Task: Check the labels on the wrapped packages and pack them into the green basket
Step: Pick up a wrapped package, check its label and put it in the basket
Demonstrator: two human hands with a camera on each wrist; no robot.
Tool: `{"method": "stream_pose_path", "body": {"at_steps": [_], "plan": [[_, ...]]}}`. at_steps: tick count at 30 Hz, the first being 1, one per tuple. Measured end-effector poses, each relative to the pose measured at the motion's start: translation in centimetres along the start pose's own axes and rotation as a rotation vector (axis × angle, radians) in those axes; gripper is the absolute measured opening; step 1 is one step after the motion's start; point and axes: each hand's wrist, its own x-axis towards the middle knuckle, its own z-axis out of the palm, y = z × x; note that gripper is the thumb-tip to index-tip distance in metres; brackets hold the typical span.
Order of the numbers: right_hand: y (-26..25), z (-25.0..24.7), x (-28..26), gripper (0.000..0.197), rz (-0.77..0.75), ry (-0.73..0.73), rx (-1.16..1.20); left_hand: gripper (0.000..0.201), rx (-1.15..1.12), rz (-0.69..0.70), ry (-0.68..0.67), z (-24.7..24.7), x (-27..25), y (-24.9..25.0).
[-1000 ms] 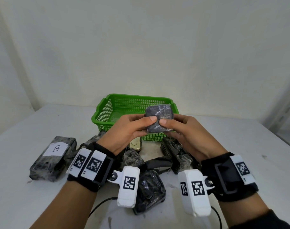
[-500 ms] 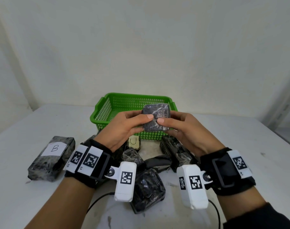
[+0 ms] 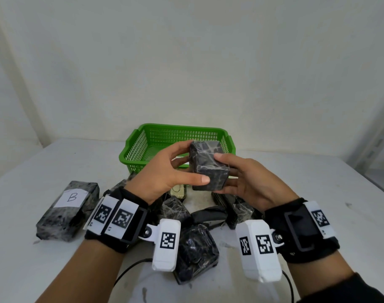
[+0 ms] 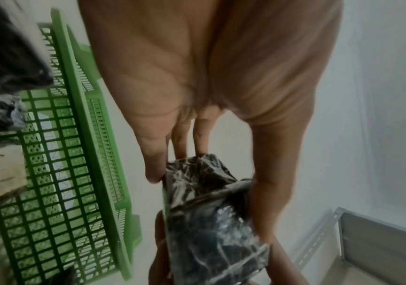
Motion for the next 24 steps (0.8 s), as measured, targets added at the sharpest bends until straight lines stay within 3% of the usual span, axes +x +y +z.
{"method": "stream_pose_path", "body": {"at_steps": [3, 5, 9, 13, 18, 22, 24], "plan": [[0.4, -0.2, 0.2, 0.028, -0.081, 0.04, -0.027, 0.069, -0.121, -0.053, 0.029, 0.6, -0.1, 0.4], [0.5, -0.1, 0.3, 0.044, -0.121, 0.058, -0.029, 0.056, -0.147, -0.075, 0.103, 0.9, 0.1, 0.4], [0.7, -0.2, 0.4, 0.062, -0.158, 0.051, -0.081, 0.043, 0.026, -0.03, 0.185, 0.6, 0.3, 0.1], [-0.1, -0.1, -0.3, 0.036, -0.101, 0.01, -0.065, 0.052, 0.108, 0.058, 0.174, 0.7, 0.0, 0.2], [-0.3, 0.3, -0.6, 0.037, -0.018, -0.004, -0.038, 0.066, 0.097, 0.141, 0.131, 0.9, -0.1, 0.1], [-0.3, 0.0, -0.7, 0.047, -0.102, -0.011, -0.038, 0.081, 0.059, 0.048, 0.027, 0.8, 0.0, 0.0], [-0.3, 0.1, -0.7, 0.046, -0.123, -0.025, -0.051, 0.064, -0.049, -0.011, 0.008, 1.3, 0.1, 0.2]]}}
